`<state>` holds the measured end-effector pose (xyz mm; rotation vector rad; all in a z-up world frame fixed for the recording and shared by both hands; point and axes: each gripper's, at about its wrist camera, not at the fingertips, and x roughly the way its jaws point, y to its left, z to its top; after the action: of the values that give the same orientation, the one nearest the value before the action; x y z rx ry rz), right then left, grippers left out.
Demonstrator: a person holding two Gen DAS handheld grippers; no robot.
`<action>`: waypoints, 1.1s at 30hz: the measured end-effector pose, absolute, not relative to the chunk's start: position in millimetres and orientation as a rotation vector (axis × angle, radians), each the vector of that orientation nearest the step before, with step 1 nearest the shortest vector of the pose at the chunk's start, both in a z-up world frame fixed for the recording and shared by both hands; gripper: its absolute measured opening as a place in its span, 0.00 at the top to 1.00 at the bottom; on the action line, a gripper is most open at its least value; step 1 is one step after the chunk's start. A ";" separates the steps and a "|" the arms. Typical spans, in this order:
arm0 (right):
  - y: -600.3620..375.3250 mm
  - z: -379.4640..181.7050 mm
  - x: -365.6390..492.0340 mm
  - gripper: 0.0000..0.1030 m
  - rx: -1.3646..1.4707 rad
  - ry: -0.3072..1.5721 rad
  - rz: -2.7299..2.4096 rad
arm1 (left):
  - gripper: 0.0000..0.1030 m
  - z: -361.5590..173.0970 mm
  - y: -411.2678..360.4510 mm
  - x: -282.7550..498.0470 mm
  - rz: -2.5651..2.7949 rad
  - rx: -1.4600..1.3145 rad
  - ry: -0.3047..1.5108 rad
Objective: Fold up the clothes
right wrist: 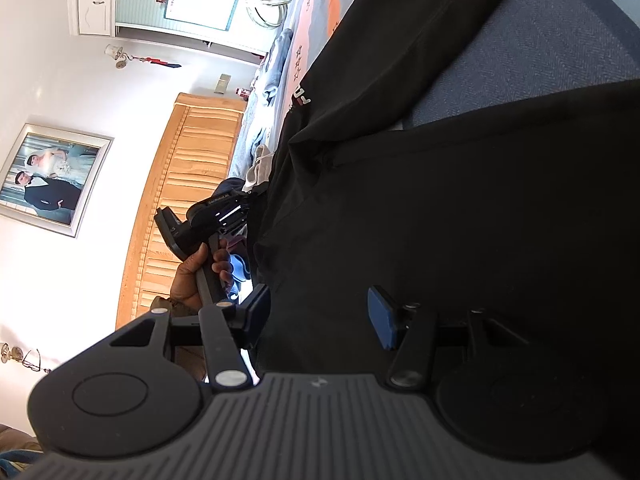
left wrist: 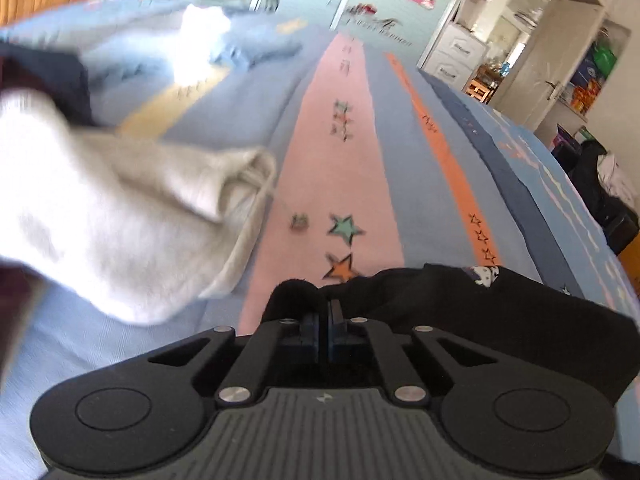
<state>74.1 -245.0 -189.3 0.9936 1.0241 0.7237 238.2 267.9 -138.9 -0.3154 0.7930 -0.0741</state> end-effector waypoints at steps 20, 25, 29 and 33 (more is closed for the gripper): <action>-250.7 -186.4 67.0 0.45 0.995 0.994 0.726 | 0.78 -106.6 281.2 219.8 -0.007 -0.205 0.732; -261.1 -178.5 51.0 0.44 1.013 0.959 0.725 | 0.59 -86.6 296.9 160.0 -0.043 -0.233 0.748; -263.6 -174.8 37.8 0.43 1.043 0.954 0.714 | 0.48 -101.1 277.1 112.5 -0.107 -0.151 0.844; -253.5 -168.5 24.9 0.43 1.036 0.966 0.737 | 0.47 -117.0 271.4 78.1 -0.123 -0.167 0.879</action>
<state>24.9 -253.5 -168.5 1.0356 0.9658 0.7371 78.1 271.4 -117.0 -0.1674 0.8791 -0.1230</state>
